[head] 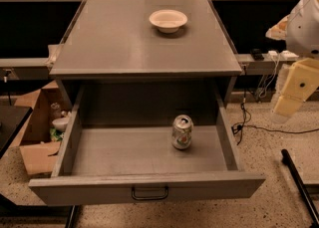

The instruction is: Pick 7up can from top drawer and place on counter

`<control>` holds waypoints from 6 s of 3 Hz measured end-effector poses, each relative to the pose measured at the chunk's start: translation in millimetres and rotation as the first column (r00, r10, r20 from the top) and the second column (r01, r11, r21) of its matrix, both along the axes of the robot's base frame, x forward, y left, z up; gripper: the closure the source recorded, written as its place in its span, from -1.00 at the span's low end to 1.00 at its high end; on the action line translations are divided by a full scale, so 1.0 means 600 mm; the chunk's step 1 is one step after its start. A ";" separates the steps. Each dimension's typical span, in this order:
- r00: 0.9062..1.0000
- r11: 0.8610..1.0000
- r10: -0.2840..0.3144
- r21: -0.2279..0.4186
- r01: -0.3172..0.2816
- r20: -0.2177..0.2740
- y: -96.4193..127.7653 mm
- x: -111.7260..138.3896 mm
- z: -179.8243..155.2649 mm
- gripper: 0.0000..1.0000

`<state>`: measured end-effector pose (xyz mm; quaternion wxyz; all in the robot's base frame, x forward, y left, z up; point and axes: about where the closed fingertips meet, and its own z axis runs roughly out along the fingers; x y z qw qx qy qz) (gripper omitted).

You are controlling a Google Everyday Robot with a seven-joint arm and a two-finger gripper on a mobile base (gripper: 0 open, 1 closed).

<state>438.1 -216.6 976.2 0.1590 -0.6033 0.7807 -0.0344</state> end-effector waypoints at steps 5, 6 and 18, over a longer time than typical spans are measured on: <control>0.994 0.884 0.108 0.456 -0.104 0.017 0.131 0.044 -0.124 -1.00; 0.991 0.874 0.135 0.468 -0.127 0.017 0.139 0.046 -0.179 -1.00; 0.997 0.694 0.012 0.717 -0.066 0.080 0.205 0.182 -0.426 1.00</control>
Offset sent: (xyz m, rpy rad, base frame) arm 0.0160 0.0474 -0.0617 0.2493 -0.0511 0.0706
